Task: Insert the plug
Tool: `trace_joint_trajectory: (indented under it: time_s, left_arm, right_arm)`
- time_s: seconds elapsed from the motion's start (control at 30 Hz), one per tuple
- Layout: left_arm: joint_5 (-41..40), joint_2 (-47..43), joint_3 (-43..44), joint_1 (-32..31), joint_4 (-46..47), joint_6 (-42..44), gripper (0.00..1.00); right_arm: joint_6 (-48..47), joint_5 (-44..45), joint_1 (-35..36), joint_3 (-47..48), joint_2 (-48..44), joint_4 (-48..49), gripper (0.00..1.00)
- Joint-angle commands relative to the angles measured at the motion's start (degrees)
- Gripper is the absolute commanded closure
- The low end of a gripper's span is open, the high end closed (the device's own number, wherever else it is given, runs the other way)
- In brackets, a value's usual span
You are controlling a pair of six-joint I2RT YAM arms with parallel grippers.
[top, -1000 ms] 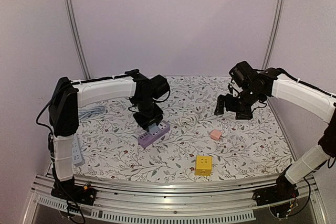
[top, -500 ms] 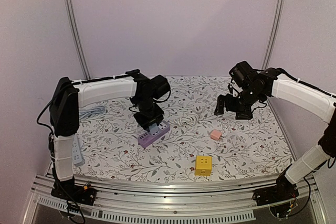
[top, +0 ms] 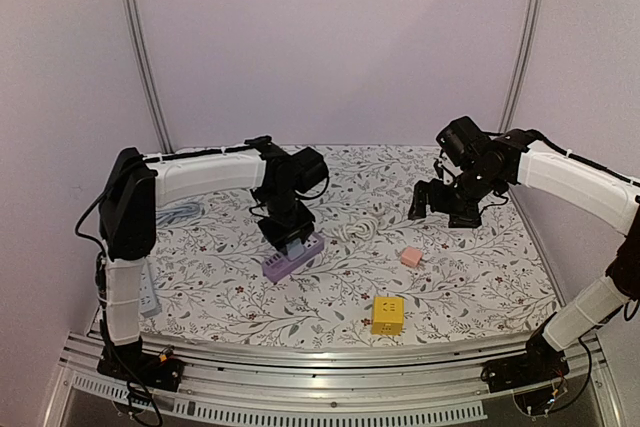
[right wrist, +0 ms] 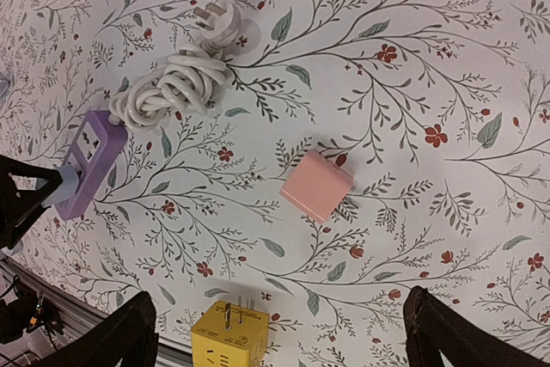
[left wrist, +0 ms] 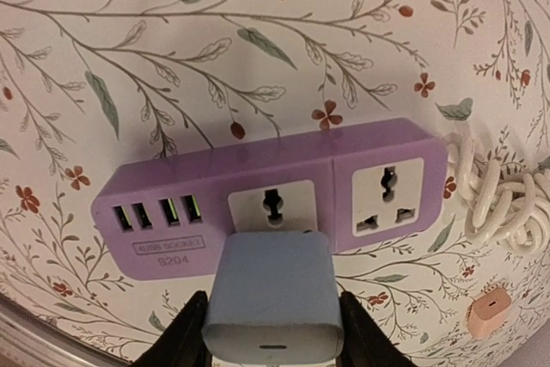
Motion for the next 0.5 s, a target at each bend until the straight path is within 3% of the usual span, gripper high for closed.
trace_joint_trajectory:
  time_s: [0.0, 0.47]
  left_arm:
    - [-0.38, 1.11, 1.64, -0.79, -2.05, -0.34, 1.00]
    - [-3.29, 2.61, 3.81, -0.05, -10.00, 3.83, 1.00]
  right_arm:
    - [-0.72, -0.66, -0.34, -0.46, 0.86, 0.10, 0.01]
    - [-0.20, -1.00, -0.34, -0.91, 0.95, 0.17, 0.01]
